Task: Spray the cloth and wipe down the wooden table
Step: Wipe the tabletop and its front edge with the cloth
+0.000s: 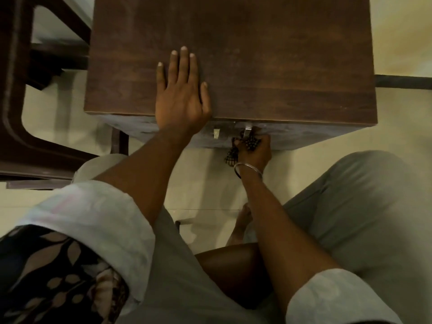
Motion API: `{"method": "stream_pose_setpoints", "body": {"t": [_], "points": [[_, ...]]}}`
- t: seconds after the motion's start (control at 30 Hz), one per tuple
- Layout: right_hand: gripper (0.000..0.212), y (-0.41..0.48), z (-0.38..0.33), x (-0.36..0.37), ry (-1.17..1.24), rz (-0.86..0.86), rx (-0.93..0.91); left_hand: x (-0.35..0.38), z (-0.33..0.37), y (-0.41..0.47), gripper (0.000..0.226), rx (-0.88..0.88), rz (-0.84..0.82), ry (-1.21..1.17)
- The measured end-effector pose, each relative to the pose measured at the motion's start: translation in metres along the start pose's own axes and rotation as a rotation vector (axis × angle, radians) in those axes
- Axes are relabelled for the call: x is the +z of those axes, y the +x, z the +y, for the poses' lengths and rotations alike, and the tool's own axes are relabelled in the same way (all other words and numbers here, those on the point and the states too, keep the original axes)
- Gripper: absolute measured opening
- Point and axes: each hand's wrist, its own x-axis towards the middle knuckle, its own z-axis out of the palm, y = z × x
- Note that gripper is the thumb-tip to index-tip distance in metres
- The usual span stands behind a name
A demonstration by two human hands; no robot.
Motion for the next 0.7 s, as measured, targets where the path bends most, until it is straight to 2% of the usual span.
{"method": "stream_pose_setpoints", "body": {"t": [0.17,0.33,0.47,0.53,0.63,0.7], "points": [[0.043,-0.013,-0.016,-0.001,0.027,0.195,-0.124,0.002,-0.001,-0.002,0.064,-0.005,0.029,-0.007],[0.044,-0.008,-0.009,0.004,-0.013,0.11,-0.082,0.003,-0.003,-0.001,0.063,0.005,0.044,-0.009],[0.039,0.003,-0.008,-0.004,-0.039,-0.05,0.045,0.003,-0.003,-0.002,0.064,0.01,0.034,-0.016],[0.036,0.0,-0.01,-0.006,-0.036,-0.024,0.029,0.003,-0.003,-0.002,0.064,0.013,0.033,-0.016],[0.041,-0.012,-0.021,-0.008,0.006,0.115,-0.062,0.003,-0.004,-0.003,0.065,0.003,0.027,-0.023],[0.044,-0.011,-0.023,-0.005,0.018,0.123,-0.08,0.002,-0.003,-0.003,0.065,0.004,0.029,-0.021]]}}
